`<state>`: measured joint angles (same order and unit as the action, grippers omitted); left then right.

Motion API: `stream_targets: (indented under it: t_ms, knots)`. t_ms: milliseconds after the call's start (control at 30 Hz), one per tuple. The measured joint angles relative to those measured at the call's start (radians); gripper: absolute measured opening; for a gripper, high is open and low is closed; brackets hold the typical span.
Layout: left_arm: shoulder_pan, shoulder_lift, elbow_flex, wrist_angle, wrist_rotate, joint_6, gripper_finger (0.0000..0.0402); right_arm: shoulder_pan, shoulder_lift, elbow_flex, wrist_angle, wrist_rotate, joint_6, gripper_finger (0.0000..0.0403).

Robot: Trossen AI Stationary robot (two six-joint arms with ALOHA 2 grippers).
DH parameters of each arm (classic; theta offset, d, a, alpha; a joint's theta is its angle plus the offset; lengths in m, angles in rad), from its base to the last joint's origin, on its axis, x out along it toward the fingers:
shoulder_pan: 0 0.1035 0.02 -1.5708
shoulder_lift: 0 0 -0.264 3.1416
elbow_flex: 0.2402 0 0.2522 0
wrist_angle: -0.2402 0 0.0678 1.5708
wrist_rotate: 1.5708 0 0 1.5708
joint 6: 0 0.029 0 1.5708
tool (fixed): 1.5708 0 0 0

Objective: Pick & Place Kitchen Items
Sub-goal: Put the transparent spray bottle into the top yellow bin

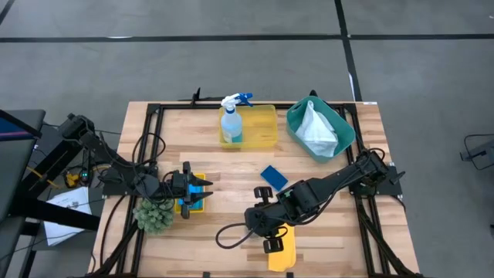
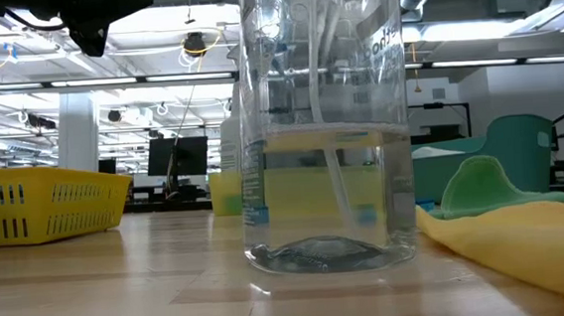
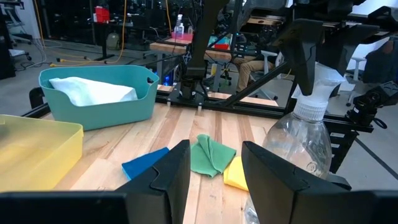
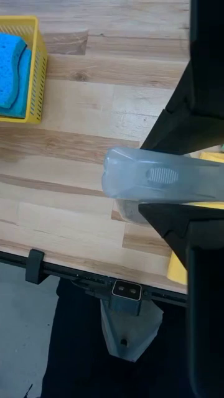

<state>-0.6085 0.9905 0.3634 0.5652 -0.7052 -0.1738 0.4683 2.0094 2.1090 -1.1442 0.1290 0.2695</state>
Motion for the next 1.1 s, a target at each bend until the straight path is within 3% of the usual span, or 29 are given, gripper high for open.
stream_targets:
  t_ms: [533, 1100]
  knots:
    - [0.000, 0.000, 0.000, 0.000, 0.000, 0.000, 0.0140, 0.000, -0.008, -0.002, -0.008, 0.001, -0.004, 0.0107]
    - [0.000, 0.000, 0.000, 0.000, 0.000, -0.011, 0.0140, -0.020, -0.114, -0.003, -0.043, 0.069, -0.018, 0.0107]
